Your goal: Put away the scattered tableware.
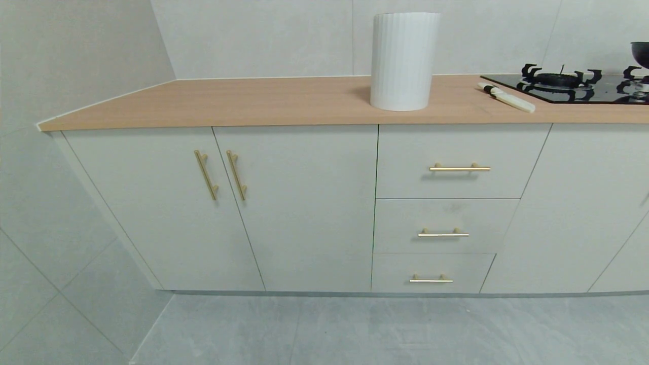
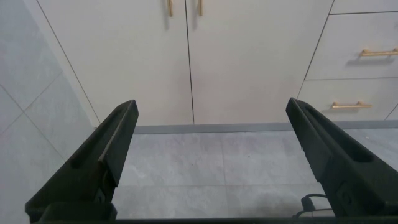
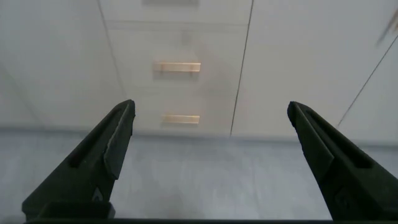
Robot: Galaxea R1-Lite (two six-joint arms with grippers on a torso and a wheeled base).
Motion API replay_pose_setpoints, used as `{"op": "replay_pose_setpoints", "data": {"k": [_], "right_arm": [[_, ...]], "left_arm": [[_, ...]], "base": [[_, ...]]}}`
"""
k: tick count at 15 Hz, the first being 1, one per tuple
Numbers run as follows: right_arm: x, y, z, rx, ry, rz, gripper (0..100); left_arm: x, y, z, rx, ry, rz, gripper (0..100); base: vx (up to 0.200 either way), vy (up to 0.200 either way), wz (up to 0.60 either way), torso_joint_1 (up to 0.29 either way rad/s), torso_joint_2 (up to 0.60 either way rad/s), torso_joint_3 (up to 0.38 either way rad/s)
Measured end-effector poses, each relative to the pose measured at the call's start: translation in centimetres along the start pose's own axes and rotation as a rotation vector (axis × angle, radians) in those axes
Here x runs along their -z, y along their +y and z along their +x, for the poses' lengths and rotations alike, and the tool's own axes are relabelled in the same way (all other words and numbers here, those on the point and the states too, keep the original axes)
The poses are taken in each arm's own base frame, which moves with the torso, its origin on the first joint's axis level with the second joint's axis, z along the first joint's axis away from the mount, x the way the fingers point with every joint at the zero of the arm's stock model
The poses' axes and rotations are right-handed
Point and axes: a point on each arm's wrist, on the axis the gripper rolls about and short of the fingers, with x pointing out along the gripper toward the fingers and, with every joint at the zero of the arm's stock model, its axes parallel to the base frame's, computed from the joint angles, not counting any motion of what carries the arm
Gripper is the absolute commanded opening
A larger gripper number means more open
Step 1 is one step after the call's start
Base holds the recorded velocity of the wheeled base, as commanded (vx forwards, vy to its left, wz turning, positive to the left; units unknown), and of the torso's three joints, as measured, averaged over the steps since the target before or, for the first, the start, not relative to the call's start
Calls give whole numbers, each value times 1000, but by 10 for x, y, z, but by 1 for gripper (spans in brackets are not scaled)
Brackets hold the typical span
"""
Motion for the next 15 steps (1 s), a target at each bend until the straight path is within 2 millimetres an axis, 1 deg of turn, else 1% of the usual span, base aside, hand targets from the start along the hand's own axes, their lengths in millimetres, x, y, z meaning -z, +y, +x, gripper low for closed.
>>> {"op": "replay_pose_setpoints", "data": {"k": [2, 10, 15], "right_arm": [[0, 0, 0, -1, 1, 20, 100], [1, 0, 0, -3, 4, 5, 100], [1, 0, 0, -4, 4, 5, 100]], "left_arm": [[0, 0, 0, -1, 0, -1, 100], [0, 0, 0, 0, 0, 1, 100], [0, 0, 0, 0, -1, 0, 100]], "base": [[0, 0, 0, 0, 0, 0], [0, 0, 0, 0, 0, 0], [200, 0, 0, 3, 3, 2]]}}
